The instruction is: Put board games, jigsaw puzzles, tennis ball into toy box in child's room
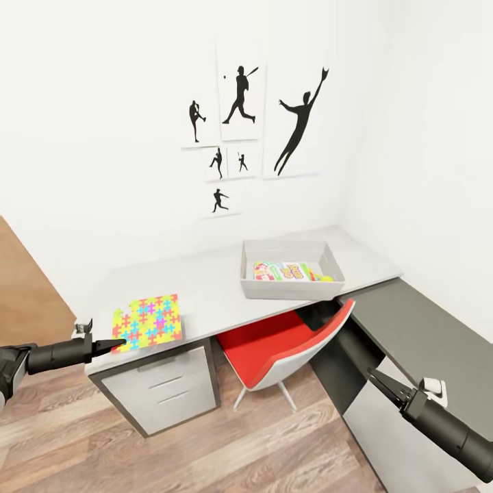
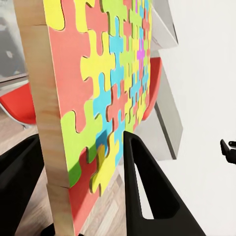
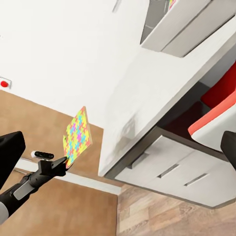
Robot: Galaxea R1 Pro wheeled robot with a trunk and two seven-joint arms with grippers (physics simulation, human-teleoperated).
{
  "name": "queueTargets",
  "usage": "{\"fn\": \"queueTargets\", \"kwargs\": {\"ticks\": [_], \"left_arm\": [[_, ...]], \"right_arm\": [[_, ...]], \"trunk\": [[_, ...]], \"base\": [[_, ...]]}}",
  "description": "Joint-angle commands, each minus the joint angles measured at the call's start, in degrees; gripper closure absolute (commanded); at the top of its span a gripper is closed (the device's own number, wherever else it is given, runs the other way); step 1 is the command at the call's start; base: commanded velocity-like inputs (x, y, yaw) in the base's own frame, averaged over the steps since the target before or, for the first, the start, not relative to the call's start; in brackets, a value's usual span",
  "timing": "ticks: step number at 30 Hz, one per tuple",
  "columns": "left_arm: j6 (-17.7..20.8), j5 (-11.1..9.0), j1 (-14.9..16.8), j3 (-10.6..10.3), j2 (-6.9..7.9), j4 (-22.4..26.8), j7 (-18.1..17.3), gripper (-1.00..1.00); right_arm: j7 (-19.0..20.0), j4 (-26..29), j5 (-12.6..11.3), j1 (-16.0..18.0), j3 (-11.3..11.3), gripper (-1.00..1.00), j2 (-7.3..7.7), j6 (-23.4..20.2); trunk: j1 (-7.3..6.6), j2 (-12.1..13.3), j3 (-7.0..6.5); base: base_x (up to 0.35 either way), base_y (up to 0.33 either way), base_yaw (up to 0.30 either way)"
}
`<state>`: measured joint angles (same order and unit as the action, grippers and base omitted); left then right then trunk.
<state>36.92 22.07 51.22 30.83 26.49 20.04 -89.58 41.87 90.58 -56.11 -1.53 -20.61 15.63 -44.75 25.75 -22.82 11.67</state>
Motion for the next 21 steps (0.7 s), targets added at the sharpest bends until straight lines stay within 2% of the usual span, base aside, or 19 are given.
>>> {"fn": "queueTargets", "kwargs": {"ticks": [1, 21], "left_arm": [[0.61, 0.6, 0.06, 0.37, -0.04, 0.0, -0.42, 1.0], [0.6, 0.6, 0.04, 0.3, -0.09, 0.0, -0.42, 1.0]], "right_arm": [[-0.03, 0.04, -0.23, 0.01, -0.04, -1.0, 0.01, -0.34], [-0.03, 0.04, -0.23, 0.0, -0.04, -1.0, 0.01, -0.34]], "trunk": [[0.04, -0.1, 0.0], [0.04, -0.1, -1.91]], "base": [[0.0, 0.0, 0.0], [0.0, 0.0, 0.0]]}}
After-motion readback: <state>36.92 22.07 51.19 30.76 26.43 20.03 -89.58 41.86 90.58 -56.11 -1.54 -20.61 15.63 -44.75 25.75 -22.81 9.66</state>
